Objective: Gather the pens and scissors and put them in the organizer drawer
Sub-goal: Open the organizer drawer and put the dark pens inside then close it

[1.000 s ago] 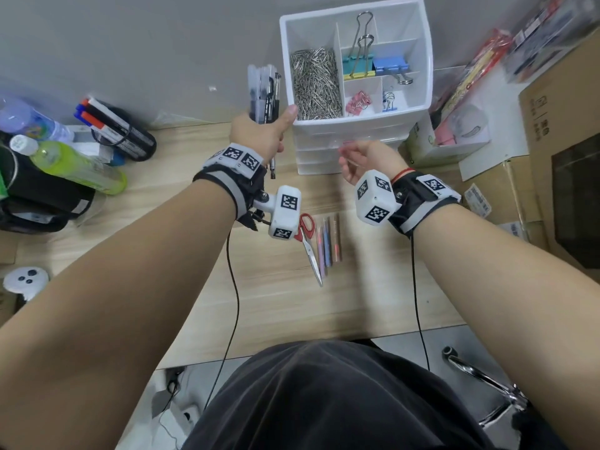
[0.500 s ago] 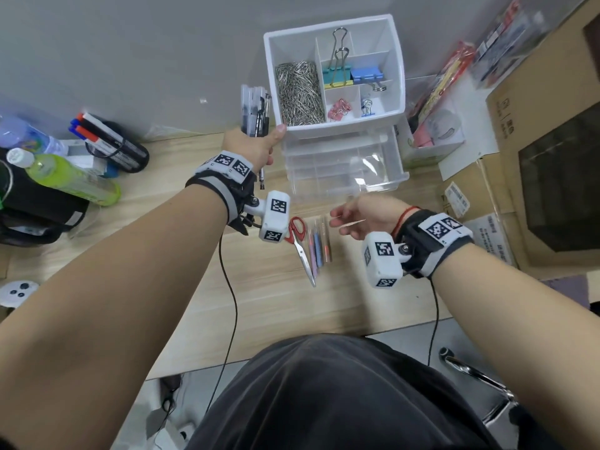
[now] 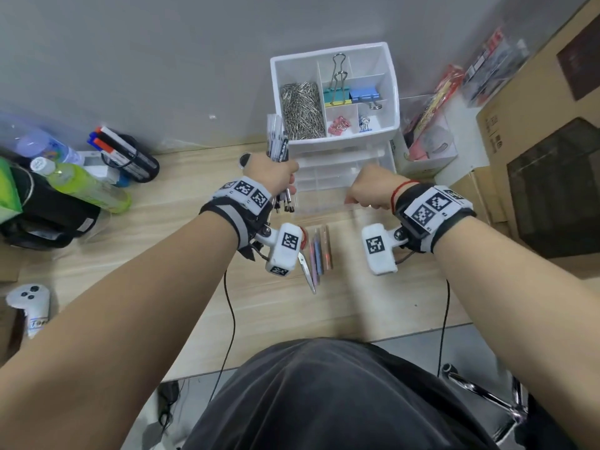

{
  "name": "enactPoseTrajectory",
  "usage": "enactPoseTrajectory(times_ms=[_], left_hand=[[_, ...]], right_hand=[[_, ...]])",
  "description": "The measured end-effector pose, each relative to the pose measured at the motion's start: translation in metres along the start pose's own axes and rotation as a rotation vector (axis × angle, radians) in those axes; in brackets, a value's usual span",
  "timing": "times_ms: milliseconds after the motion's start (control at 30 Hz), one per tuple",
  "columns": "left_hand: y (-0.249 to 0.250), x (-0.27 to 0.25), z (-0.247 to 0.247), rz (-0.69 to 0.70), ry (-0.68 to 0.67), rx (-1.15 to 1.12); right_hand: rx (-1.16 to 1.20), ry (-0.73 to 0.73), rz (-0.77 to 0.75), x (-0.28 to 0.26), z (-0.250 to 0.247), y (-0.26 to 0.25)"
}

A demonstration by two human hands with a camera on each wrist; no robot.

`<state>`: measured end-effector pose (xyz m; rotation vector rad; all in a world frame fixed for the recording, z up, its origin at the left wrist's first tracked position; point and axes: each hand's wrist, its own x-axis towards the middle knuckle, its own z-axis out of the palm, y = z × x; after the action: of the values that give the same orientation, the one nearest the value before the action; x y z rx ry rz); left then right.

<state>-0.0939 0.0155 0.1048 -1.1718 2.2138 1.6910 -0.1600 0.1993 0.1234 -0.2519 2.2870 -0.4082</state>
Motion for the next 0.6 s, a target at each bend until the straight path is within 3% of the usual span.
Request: enactPoseTrajectory(times_ms=[167,300,367,600], left_hand=[[-0.004,-0.016,0.012,-0.067,-0.034,-0.099],[-0.001,-0.028,0.025,-0.117,-0.256,-0.082],[0.005,-0.027,0.031,-0.162,-0.378,-0.056],[0.030,-0.014,0.043,-0.270,-0.571,0.123]], right_hand=[[0.149,-0.036,-0.012,0.006,-0.005,0.007],[0.665,-0.154,-0.043,0.009,-0.011,0.005],[0.803,-0.258,-0.039,0.010,-0.013,0.000],[0.810,-0.385,0.004,0.009,-0.014,-0.013]])
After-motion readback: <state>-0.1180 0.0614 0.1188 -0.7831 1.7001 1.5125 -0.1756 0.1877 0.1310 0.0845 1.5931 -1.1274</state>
